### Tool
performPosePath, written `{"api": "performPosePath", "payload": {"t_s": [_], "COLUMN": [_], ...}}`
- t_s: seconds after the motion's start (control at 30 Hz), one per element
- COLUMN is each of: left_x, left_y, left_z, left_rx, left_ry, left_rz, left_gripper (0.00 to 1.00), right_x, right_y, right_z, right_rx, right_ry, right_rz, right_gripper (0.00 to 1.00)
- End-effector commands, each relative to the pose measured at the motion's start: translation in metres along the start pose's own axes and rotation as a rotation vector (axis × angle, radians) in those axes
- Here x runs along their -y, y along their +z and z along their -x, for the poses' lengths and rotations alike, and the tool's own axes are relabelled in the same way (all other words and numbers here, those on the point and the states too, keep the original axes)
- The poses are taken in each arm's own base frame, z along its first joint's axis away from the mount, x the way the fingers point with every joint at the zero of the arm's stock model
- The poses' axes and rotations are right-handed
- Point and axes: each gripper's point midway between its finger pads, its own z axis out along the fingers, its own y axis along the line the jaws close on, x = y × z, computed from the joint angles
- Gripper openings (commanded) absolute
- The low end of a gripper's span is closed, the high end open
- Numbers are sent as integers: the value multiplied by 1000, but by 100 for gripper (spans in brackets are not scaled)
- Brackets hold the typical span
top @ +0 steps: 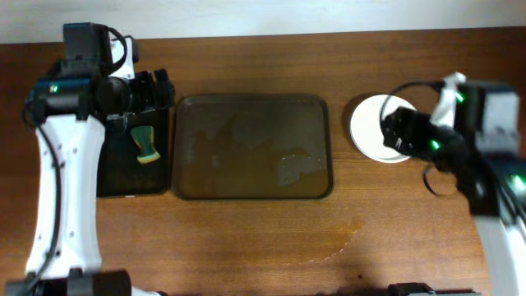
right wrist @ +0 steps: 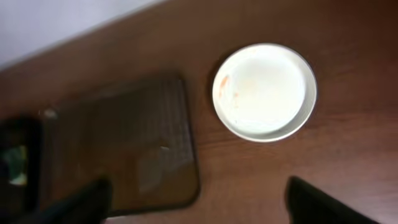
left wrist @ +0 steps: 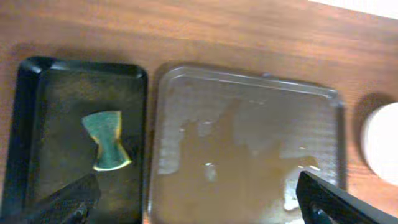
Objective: Clean dirty plates on tray and stack at the side
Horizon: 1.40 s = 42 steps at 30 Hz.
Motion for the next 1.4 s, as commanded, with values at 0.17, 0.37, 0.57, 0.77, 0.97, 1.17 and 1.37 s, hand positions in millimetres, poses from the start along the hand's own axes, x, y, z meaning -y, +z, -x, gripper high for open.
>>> {"api": "performPosePath", "payload": {"t_s": [0.17, 0.37, 0.57, 0.77, 0.97, 1.17, 1.37], "left_x": [6, 6, 6, 6, 6, 6, 6], "left_y": [3, 3, 3, 3, 3, 3, 3], "left_z": [-3, -3, -3, -3, -3, -3, -3], "left_rx": [-19, -19, -19, -19, -19, -18, -19], "left_ry": [-9, -8, -8, -9, -8, -8, -9], "left_rz": [-49, -49, -49, -49, -49, -49, -49], "left_gripper": [99, 99, 99, 99, 99, 99, 99], "right_x": [-6, 13, 24, 40, 56, 64, 65], "right_y": [-85, -75, -45, -13, 33, 56, 81], "right_z": [3, -7, -10, -48, -87, -103, -128], "right_rx": [246, 199, 405, 680, 811, 857, 712], "right_ry": [-29, -84, -107, -106, -102, -97, -120], "right_rz": [67, -34, -19, 64, 109, 116, 122], "right_gripper": [98, 98, 98, 98, 98, 98, 98]}}
